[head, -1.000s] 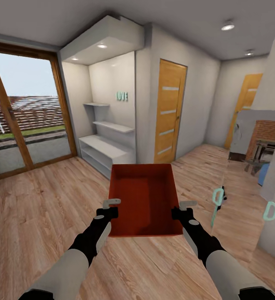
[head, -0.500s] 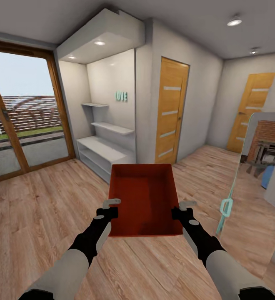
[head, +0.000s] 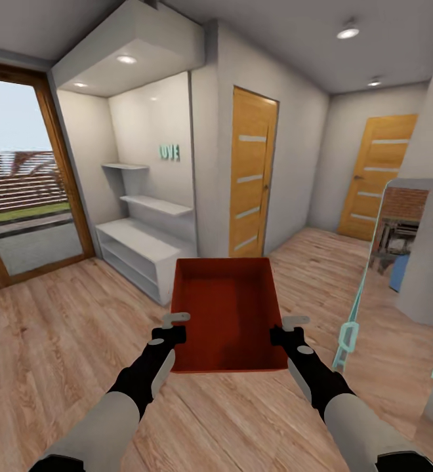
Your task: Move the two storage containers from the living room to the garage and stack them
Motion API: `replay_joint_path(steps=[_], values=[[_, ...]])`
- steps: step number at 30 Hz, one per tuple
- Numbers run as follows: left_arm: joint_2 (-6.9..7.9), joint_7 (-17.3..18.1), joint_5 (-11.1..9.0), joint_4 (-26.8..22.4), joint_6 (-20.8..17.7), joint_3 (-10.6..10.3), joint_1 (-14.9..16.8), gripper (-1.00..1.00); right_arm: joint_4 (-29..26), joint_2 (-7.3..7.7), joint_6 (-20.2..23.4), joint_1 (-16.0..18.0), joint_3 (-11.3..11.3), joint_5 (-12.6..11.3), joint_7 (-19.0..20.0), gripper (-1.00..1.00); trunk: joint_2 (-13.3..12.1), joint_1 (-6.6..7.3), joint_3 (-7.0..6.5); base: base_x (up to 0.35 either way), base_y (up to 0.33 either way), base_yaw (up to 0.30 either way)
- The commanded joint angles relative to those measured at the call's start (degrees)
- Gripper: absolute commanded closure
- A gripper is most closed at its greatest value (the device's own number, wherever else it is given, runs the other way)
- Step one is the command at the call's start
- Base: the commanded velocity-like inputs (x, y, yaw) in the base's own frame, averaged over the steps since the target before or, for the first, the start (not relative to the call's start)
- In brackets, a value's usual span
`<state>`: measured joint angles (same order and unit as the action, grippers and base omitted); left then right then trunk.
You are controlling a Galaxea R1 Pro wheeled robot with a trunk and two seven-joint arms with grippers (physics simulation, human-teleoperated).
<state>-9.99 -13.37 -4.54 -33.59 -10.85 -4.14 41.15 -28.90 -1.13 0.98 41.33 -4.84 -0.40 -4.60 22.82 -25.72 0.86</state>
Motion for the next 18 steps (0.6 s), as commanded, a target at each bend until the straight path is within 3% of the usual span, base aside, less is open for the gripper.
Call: replay_joint_path(steps=[1, 7, 18], values=[[-0.01, -0.6, -0.8, 0.0, -0.3, -0.2, 0.0, 1.00, -0.3, -0.04, 0.1, 0.1, 0.1, 0.1, -0.1, 1.00, 0.1, -0.06, 0.09, 0.322, 0.000, -0.239], [-0.01, -0.6, -0.8, 0.0, -0.3, -0.2, 0.0, 1.00, -0.3, -0.02, 0.1, 0.1, 0.1, 0.1, -0.1, 1.00, 0.1, -0.06, 0.09, 0.322, 0.000, -0.173], [-0.01, -0.6, -0.8, 0.0, -0.3, -0.2, 0.0, 1.00, -0.3, -0.02, 0.0, 0.1, 0.1, 0.1, -0.1, 1.00, 0.1, -0.06, 0.09, 0.323, 0.000, -0.011]])
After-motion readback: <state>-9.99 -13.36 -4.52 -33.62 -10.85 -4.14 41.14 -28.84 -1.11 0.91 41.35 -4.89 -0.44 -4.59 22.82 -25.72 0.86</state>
